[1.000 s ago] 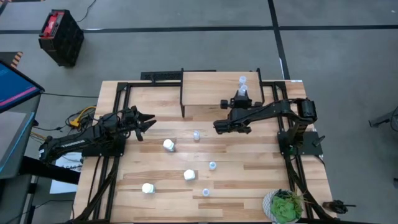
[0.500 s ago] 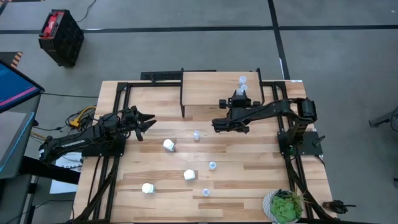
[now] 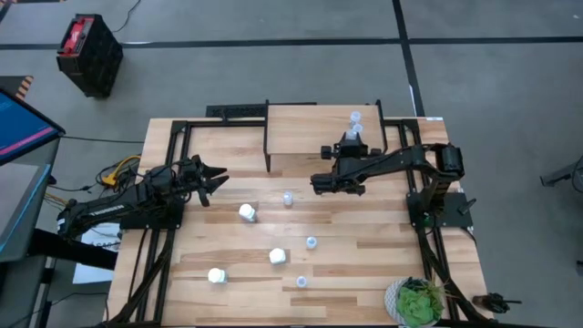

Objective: Pick and place medicine bottles onto shelf by color
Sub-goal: Put the transparent pill bottle on the shelf aligned with the other transparent pill bottles

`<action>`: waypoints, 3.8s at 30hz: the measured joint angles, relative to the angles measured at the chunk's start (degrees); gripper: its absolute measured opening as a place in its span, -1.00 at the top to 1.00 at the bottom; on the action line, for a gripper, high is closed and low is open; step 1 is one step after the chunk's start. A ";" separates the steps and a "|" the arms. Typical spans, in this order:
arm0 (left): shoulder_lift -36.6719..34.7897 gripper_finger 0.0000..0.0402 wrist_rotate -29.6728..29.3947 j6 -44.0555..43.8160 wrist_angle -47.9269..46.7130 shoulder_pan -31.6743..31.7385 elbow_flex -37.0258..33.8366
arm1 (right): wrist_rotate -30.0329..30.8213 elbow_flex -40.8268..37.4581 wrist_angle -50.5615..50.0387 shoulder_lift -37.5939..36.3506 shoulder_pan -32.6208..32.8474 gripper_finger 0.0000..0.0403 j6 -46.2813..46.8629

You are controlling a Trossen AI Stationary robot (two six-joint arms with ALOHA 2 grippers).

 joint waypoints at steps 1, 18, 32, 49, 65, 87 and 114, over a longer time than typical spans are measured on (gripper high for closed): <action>0.00 0.26 0.00 -0.02 0.00 0.00 0.00 | -0.02 0.00 0.02 0.00 0.00 0.00 0.00; 0.00 0.26 0.00 -0.02 0.00 -0.02 0.00 | -0.66 0.00 -0.13 0.00 0.24 -0.17 0.00; 0.02 0.26 0.04 -0.13 0.00 -0.02 0.00 | -0.59 10.90 -15.03 0.02 1.89 -0.17 -0.15; 0.02 0.26 0.78 0.20 0.04 -0.02 0.02 | -36.33 35.08 -18.27 -1.88 1.61 -0.14 -61.26; 0.02 0.26 0.33 8.68 0.07 -0.02 0.02 | -65.53 40.76 -15.05 -1.86 -8.64 0.04 -90.01; -0.01 0.26 -8.00 27.35 13.30 0.02 0.00 | -66.31 40.04 -14.92 3.88 -17.16 0.27 -100.63; -0.02 0.26 -9.70 26.00 13.07 0.02 0.00 | -65.77 40.02 -19.64 5.49 -19.21 0.34 -107.54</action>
